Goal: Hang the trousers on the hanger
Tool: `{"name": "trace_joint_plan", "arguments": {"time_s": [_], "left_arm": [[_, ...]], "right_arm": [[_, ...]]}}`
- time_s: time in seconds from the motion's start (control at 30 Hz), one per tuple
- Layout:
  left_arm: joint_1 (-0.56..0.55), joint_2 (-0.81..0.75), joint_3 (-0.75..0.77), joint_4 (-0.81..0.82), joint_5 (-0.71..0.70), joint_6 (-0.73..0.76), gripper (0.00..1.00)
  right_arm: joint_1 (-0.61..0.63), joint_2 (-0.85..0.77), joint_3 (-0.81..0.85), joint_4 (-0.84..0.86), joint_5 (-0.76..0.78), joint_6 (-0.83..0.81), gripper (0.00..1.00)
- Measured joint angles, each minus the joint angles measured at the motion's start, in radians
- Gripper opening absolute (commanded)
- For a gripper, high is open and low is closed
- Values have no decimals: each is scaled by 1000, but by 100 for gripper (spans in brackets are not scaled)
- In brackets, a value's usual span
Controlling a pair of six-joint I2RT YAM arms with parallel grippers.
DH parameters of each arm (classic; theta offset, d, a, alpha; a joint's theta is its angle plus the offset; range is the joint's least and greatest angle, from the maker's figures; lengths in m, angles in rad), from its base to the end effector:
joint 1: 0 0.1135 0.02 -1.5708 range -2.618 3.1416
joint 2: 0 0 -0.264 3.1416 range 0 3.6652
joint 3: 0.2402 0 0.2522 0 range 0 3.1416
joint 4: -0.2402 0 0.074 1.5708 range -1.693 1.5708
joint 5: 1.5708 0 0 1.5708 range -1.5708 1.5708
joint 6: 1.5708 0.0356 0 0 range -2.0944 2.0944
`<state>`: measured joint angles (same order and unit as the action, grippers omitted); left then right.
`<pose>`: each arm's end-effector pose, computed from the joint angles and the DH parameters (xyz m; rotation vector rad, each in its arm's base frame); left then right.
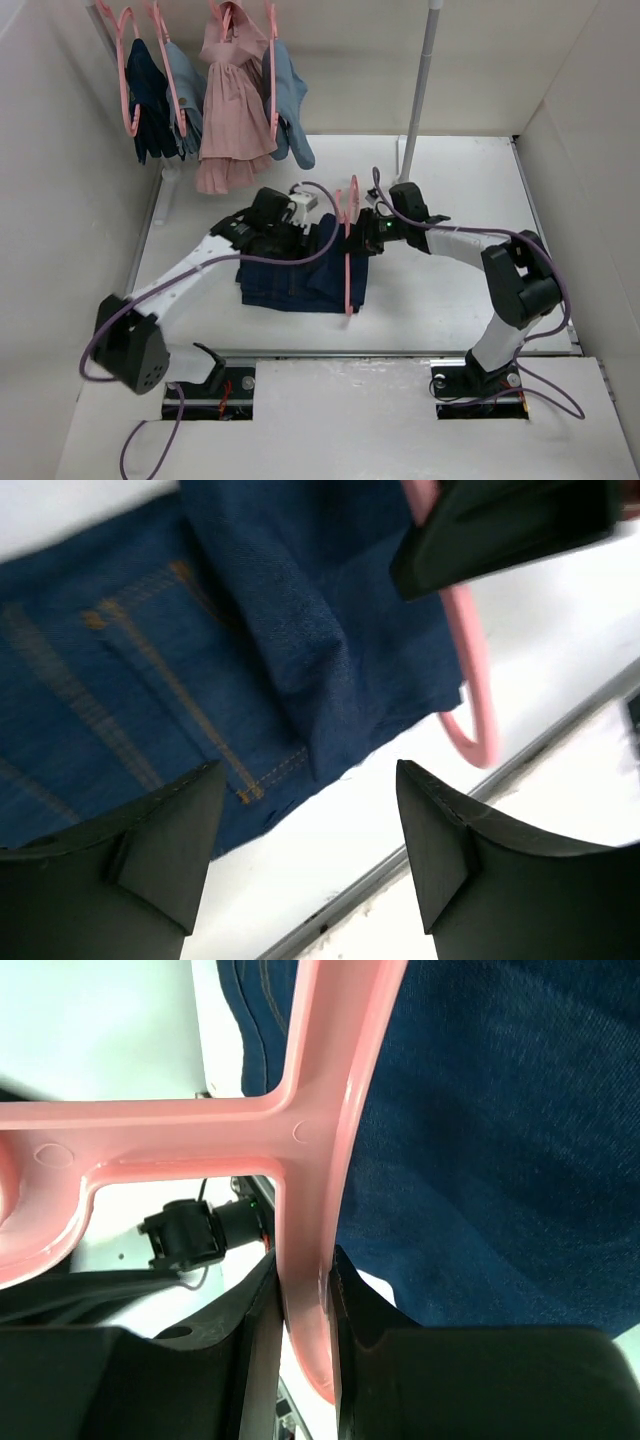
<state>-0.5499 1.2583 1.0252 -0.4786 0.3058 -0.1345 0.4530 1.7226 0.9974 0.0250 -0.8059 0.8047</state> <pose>0.2270 -0.1517 0.2960 0.6434 2.2531 -0.6986 0.3111 0.1800 0.1933 -0.0497 2.5066 1.5205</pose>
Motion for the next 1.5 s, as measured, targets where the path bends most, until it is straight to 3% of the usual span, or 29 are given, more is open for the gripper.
{"name": "trace_joint_plan", "arguments": {"time_s": [0.23, 0.6, 0.73, 0.77, 0.83, 0.87, 1.03, 1.23, 1.37, 1.5], "left_arm": [[-38, 354, 51, 36, -29, 18, 69], [-45, 471, 145, 99, 24, 6, 62], [-62, 471, 145, 113, 47, -3, 46], [-67, 471, 144, 115, 45, -6, 27], [-73, 471, 144, 117, 35, -11, 4], [-76, 471, 144, 117, 32, -10, 0], [-73, 471, 183, 71, 28, -1, 0], [9, 459, 444, -87, 132, 32, 0], [93, 394, 548, -163, 197, 56, 0], [131, 330, 560, -228, 235, 75, 0]], "right_arm": [[0, -23, -39, 28, -14, 0, 0], [-21, -61, -83, 50, -19, 4, 0], [-25, -61, -83, 52, -22, 4, 0], [-26, -61, -83, 52, -22, 4, 0], [-29, -61, -83, 52, -24, 4, 0], [-34, -62, -84, 53, -26, 4, 0], [-97, -121, -147, 59, -43, 21, 0], [-216, -263, -235, 63, -74, 51, 0], [-230, -338, -247, 55, -73, 47, 0], [-230, -350, -255, 30, -61, 22, 0]]}}
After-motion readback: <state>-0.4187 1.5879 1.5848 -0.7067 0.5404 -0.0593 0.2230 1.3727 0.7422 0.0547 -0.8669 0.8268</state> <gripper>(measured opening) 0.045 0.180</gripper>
